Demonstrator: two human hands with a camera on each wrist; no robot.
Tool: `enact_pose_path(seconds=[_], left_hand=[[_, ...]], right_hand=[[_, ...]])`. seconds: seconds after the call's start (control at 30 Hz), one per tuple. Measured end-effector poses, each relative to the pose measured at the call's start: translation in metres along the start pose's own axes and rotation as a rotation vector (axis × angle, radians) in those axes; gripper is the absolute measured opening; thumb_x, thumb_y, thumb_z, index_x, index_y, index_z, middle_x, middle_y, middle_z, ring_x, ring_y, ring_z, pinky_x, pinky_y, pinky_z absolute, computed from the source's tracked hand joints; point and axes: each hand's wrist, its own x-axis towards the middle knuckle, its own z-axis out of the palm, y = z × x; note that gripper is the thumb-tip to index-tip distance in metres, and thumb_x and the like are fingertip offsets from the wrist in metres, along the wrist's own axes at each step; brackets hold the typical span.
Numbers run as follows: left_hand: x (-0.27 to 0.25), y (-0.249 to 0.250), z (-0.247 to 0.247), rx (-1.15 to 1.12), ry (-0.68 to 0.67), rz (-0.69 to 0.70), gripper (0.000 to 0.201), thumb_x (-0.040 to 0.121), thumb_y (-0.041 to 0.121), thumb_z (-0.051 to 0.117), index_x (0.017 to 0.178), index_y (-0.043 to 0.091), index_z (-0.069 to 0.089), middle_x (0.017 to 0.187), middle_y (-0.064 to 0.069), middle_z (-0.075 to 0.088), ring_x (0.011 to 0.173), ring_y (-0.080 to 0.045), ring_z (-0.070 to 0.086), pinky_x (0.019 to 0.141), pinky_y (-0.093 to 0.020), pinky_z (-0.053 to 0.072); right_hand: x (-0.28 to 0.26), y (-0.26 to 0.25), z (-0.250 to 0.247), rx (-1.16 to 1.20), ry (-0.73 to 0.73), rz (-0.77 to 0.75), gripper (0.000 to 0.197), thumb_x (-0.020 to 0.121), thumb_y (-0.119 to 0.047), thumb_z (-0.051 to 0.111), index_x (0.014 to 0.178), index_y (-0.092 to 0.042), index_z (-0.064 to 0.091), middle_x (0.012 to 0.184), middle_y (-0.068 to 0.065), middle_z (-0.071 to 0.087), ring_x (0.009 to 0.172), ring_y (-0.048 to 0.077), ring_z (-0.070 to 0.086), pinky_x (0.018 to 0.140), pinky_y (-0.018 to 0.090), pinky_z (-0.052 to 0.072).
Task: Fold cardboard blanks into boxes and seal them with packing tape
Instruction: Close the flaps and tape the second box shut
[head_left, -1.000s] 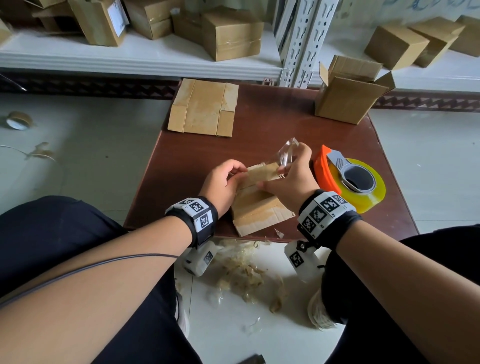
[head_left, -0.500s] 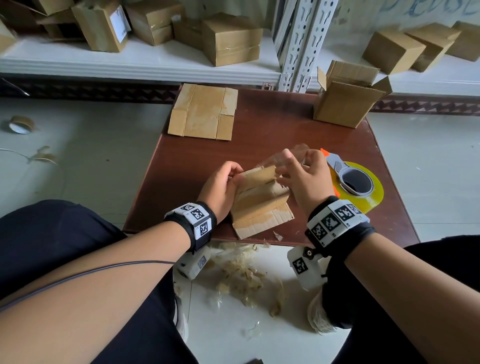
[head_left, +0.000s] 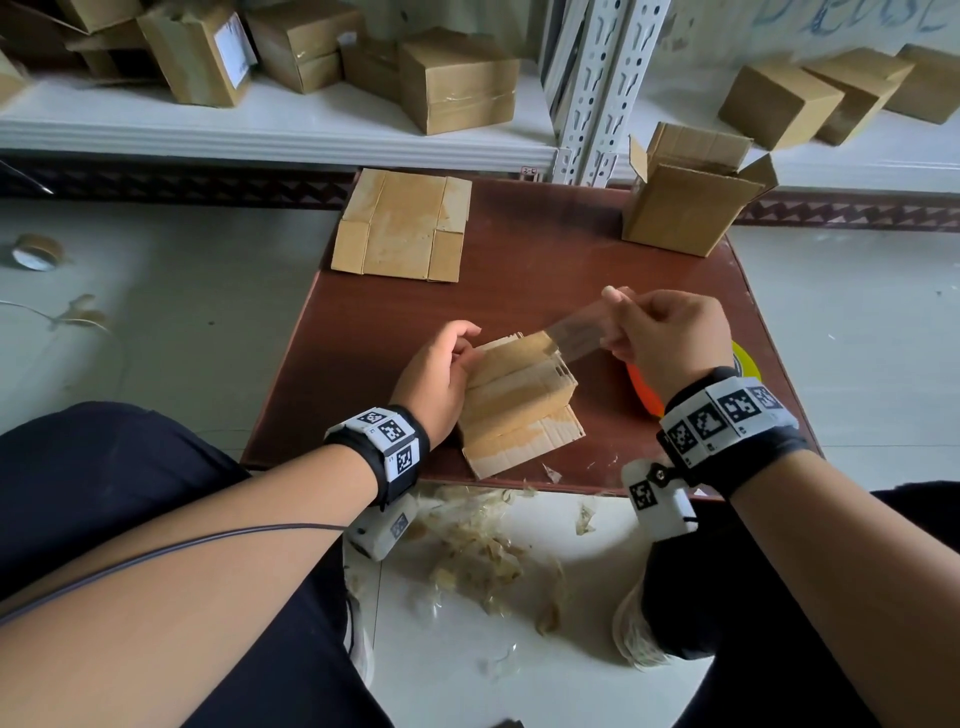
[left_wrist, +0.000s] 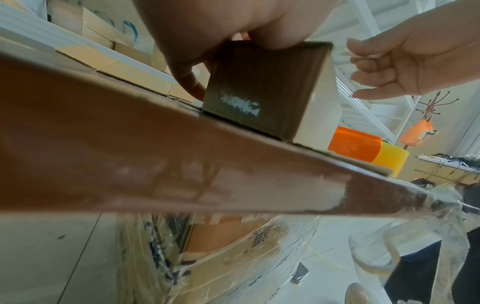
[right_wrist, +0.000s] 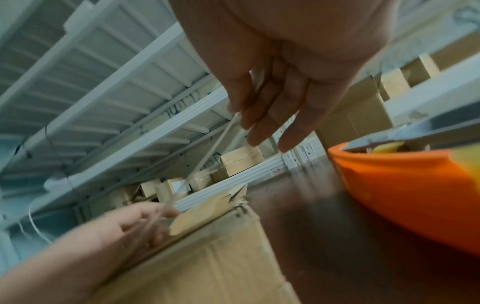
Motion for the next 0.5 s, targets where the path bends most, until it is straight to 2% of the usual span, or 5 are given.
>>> enact_pose_path(seconds=[0.13, 0.27, 0.37, 0.5], left_hand=[[0.001, 0.0, 0.002, -0.008, -0.001, 0.006, 0.027, 0.103, 0.027, 0.06, 0.129, 0.02, 0.059, 0.099, 0.011, 0.056, 0.093, -0.005, 0.056, 0.082, -0.019, 0.042], [0.004, 0.0, 0.002, 0.056, -0.058, 0.057, 0.027, 0.098, 0.028, 0.068, 0.122, 0.017, 0.066, 0.098, 0.002, 0.053, 0.091, -0.017, 0.056, 0.087, -0.036, 0.05], [0.004, -0.001, -0.001, 0.095, -0.128, 0.068, 0.036, 0.096, 0.035, 0.07, 0.126, 0.018, 0.067, 0.103, 0.003, 0.048, 0.094, -0.021, 0.056, 0.089, -0.043, 0.051], [0.005, 0.0, -0.005, 0.134, -0.227, 0.038, 0.053, 0.094, 0.045, 0.071, 0.142, 0.023, 0.061, 0.107, 0.01, 0.043, 0.095, -0.015, 0.053, 0.093, -0.04, 0.049]], right_hand=[[0.006, 0.004, -0.004, -0.201, 0.006, -0.096, 0.05, 0.098, -0.052, 0.062, 0.062, -0.019, 0.07, 0.058, -0.005, 0.07, 0.065, 0.017, 0.07, 0.077, 0.04, 0.061], [0.016, 0.021, 0.005, -0.181, -0.016, -0.056, 0.049, 0.098, -0.049, 0.064, 0.06, -0.018, 0.067, 0.057, -0.006, 0.07, 0.063, 0.023, 0.071, 0.075, 0.046, 0.062], [0.017, 0.026, 0.009, -0.162, -0.039, -0.021, 0.04, 0.099, -0.045, 0.063, 0.07, -0.018, 0.069, 0.06, 0.0, 0.072, 0.064, 0.024, 0.073, 0.074, 0.048, 0.064], [0.016, 0.02, 0.018, 0.04, -0.073, 0.127, 0.027, 0.106, -0.032, 0.059, 0.093, -0.01, 0.067, 0.088, 0.018, 0.075, 0.071, 0.025, 0.077, 0.069, 0.047, 0.067]])
